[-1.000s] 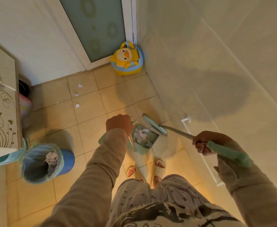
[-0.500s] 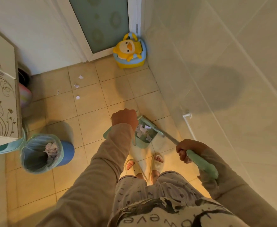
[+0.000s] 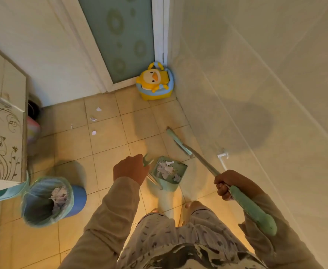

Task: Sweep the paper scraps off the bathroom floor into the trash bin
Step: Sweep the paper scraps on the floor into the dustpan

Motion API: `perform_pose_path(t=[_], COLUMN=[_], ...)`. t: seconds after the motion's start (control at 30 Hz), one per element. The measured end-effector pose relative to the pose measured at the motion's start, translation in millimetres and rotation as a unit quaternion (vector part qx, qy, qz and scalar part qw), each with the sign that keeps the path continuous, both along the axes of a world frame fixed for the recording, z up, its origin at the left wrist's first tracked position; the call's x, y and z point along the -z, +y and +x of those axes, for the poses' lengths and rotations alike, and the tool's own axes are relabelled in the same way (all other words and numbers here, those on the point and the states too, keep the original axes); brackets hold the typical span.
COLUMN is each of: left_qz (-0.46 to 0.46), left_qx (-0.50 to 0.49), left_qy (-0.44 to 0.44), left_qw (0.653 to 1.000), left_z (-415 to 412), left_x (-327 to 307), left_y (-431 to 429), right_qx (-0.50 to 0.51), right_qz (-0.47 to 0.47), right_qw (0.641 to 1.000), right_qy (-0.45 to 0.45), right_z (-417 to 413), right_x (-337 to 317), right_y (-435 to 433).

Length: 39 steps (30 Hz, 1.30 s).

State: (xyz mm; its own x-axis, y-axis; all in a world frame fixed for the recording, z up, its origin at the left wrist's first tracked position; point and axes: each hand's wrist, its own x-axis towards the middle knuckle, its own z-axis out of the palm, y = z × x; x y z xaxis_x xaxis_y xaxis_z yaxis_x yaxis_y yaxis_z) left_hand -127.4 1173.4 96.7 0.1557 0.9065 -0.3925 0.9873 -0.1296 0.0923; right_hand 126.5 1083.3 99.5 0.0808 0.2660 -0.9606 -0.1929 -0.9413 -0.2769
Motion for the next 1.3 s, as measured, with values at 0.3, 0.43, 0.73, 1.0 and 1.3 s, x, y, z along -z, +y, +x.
perform_pose_path(t=[0.3,0.43,0.73,1.0,1.3], left_qz=[0.022,0.005,0.021,0.025,-0.004], left_qx=[-0.138,-0.222,-0.387,-0.508,-0.553], left_qy=[-0.022,-0.022,0.028,-0.005,-0.021], left_qw=[0.99,0.975,0.921,0.861,0.833], left_z=[-15.3,-3.6,58.0,44.6,2.6], left_x=[2.1,-0.4,-6.5,-11.8,-13.8], left_y=[-4.3,8.7,40.9,69.6,114.5], right_qx=[-0.083,-0.14,-0.271,-0.373,-0.407], right_qz=[0.04,0.026,0.031,0.02,0.024], right_qw=[0.996,0.99,0.962,0.927,0.913], right_qy=[-0.004,0.004,0.019,0.018,0.022], right_z=[10.2,35.3,86.1,69.0,3.7], right_x=[1.1,5.0,5.9,12.6,13.0], right_y=[81.5,129.8,230.3,297.9,377.2])
